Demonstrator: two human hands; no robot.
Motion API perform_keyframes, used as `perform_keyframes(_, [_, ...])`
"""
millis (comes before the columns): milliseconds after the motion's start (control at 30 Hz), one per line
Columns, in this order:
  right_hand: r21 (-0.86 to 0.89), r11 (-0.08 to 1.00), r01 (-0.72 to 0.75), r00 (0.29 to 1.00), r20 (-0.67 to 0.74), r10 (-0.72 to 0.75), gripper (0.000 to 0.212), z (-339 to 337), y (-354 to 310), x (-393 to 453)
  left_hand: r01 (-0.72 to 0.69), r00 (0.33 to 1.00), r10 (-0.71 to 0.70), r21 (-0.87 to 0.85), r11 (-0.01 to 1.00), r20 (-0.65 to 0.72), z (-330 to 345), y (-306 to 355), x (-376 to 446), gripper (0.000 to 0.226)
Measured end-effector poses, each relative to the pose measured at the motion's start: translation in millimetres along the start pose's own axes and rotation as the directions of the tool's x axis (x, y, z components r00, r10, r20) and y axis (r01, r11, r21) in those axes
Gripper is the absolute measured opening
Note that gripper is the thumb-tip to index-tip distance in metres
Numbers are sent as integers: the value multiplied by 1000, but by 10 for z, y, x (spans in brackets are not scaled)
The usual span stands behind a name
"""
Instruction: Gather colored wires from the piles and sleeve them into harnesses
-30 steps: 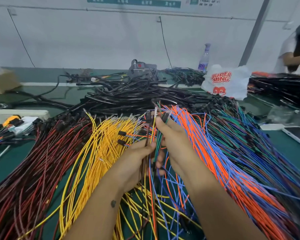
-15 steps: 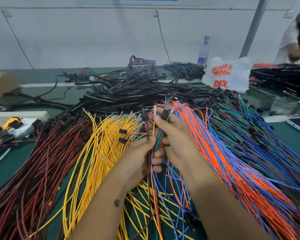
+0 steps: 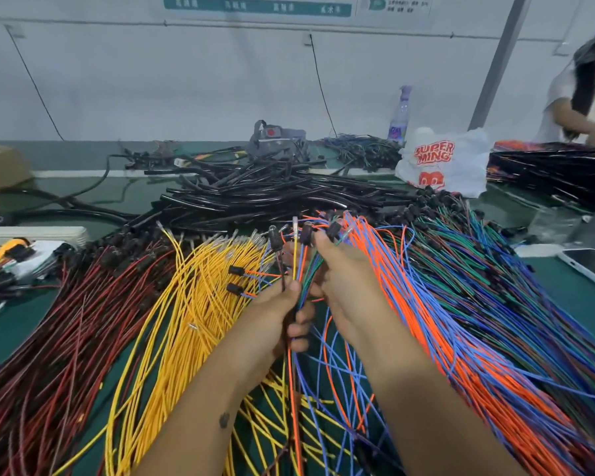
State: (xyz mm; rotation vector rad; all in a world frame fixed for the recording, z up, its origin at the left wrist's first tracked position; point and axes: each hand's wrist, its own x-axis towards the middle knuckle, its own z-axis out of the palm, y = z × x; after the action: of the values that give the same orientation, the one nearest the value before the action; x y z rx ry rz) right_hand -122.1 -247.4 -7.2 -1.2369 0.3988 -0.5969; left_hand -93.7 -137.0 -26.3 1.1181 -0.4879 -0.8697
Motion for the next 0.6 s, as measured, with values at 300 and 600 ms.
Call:
perform_keyframes(300, [-255, 967, 17, 979, 201, 36, 30, -40, 76, -98, 93, 991, -80, 123, 988, -107, 16, -17, 65, 42])
perform_keyframes(600, [-312, 947, -70, 991, 87, 102, 35, -135, -24, -258, 102, 978, 39, 635, 765, -204, 225, 37, 25, 44])
